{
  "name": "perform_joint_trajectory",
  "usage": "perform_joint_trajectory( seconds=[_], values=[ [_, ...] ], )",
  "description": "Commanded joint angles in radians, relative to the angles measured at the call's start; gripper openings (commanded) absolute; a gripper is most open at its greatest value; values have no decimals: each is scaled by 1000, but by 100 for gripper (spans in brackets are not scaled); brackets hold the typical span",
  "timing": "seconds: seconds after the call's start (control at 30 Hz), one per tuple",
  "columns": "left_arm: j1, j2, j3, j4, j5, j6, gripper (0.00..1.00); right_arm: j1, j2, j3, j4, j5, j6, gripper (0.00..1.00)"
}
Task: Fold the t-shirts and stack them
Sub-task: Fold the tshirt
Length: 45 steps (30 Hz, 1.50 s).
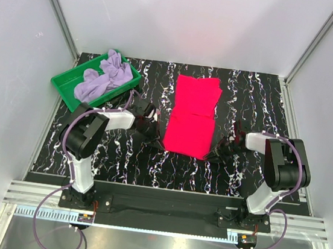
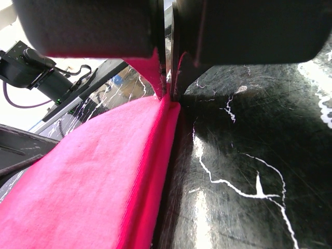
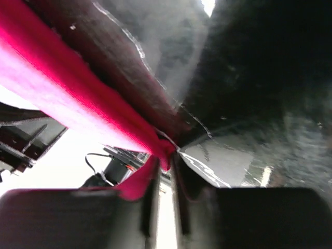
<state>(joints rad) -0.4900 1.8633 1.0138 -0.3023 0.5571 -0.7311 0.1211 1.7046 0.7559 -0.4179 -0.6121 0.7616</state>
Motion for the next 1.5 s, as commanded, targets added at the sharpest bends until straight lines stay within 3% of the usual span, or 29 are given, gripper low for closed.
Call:
perform_joint_trajectory(
  seconds=[0.0, 0.1, 0.5, 0.77, 0.9, 1.0, 1.1, 1.23, 1.47],
  values=[
    [-1, -36, -18, -32, -45, 35, 0, -3, 15, -36, 42, 232, 36, 15],
    [-1, -42, -18, -40, -49, 44, 0, -1, -2, -38, 53, 235, 36, 0],
    [-39, -211, -139, -83, -108, 61, 0, 132, -219, -75, -77, 241, 19, 0],
    [-130, -472, -230, -168, -207, 16, 0, 195, -538, -161, -254, 232, 65, 0],
    [-168, -568, -221, -244, -237, -22, 0, 199, -678, -127, -358, 236, 74, 0],
    [-168, -581, -129, -332, -273, -15, 0, 201, -698, -25, -418, 252, 64, 0],
    [-156, -506, 46, -427, -316, 59, 0, 199, -608, 150, -461, 299, 0, 0],
    [-101, -348, 300, -498, -316, 128, 0, 183, -377, 405, -498, 348, -94, 0],
    [4, -9, 757, -590, -261, 223, 0, 59, -36, 808, -489, 264, -192, 0]
  ],
)
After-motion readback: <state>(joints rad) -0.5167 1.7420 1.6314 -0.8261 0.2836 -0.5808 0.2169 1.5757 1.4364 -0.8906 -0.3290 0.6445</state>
